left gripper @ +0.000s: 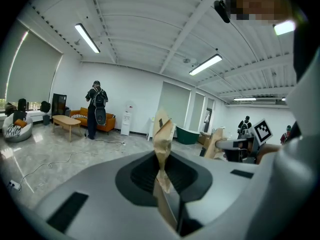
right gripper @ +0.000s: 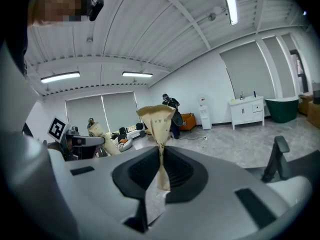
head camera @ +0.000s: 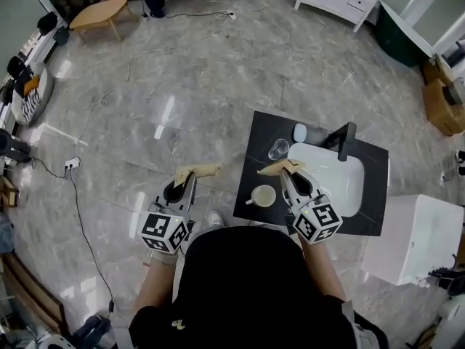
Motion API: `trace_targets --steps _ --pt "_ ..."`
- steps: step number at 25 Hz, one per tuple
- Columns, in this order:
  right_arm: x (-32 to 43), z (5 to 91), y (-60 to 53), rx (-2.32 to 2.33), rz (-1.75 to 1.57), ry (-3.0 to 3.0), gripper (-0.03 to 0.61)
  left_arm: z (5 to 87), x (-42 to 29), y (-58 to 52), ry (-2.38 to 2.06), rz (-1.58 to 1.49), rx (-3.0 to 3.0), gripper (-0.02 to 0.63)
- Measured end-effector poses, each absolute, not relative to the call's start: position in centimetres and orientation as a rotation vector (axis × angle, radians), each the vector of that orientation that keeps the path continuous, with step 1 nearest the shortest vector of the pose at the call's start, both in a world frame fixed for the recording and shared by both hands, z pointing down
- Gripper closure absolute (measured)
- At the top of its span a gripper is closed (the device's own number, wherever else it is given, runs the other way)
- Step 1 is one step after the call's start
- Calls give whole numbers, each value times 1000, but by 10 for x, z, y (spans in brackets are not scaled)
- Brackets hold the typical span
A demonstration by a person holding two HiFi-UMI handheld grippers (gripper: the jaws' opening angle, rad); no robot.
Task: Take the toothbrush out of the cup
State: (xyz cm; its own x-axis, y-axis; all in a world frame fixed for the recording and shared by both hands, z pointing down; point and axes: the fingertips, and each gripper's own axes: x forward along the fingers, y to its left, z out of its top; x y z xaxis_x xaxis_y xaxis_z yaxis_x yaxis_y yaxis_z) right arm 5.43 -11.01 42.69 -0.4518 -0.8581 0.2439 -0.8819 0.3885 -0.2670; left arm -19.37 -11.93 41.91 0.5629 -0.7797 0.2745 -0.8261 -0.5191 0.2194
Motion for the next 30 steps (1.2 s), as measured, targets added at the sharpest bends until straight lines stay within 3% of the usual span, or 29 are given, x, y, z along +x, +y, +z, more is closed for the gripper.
trace_targets --steps 30 --pt "57 434 -131 1575 527 -2566 532 425 -178 -146 -1300 213 2474 565"
